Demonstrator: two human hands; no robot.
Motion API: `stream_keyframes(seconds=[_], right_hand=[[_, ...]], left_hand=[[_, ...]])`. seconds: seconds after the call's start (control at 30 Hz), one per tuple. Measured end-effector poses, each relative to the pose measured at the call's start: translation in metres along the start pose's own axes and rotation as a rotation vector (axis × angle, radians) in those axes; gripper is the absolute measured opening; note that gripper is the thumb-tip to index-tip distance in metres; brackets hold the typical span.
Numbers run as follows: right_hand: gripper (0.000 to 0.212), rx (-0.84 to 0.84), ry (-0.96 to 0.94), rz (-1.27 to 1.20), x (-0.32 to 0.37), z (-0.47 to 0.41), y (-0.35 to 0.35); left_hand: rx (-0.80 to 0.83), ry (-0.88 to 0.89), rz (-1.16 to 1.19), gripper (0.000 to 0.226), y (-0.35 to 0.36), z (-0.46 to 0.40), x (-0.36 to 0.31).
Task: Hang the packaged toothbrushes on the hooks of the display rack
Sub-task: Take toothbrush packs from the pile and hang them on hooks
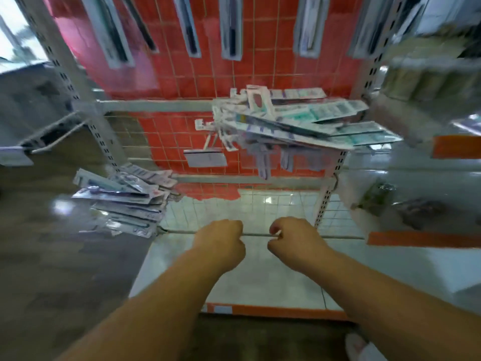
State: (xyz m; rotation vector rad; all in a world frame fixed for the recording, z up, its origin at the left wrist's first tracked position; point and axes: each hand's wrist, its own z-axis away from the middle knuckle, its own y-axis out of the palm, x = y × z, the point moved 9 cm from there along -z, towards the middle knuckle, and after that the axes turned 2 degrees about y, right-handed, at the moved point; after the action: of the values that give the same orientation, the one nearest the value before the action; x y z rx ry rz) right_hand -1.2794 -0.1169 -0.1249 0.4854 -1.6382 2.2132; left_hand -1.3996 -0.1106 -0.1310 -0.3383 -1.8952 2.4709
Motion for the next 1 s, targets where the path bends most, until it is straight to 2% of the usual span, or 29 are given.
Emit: stream_keyframes(seconds=[0.1,0.23,0.4,0.57,0.63,0.77,1.0], right_hand=[[0.033,-0.012,-0.039,-0.042,0.021,0.029,-0.034],[0.030,-0.049,-0.177,-0.041,0.051,0.053,-0.084],[0.024,-0.203,-0.215,-0.094,0.066,0.050,-0.145],[0.022,-0.379,-0.253,-0.042,0.082,0.044,-0.186],[0.031,-0.388,-0.254,0.005,0.089,0.035,-0.191],[0.066,-0.298,-0.185,0.122,0.094,0.008,-0.182],[0.077,-0.207,-0.116,0.193,0.083,-0.024,-0.175]], left_hand=[[0.009,0.003,0.018,0.027,-0.025,0.026,-0.003],[-0.139,0.095,0.054,0.026,-0.088,0.048,-0.017],[-0.349,0.221,0.115,0.025,-0.168,0.051,-0.014],[-0.373,0.239,0.216,0.027,-0.199,0.037,0.011],[-0.378,0.229,0.259,0.027,-0.204,0.031,0.025],[-0.388,0.202,0.257,0.026,-0.208,0.010,0.047],[-0.340,0.188,0.255,0.028,-0.206,-0.024,0.056]])
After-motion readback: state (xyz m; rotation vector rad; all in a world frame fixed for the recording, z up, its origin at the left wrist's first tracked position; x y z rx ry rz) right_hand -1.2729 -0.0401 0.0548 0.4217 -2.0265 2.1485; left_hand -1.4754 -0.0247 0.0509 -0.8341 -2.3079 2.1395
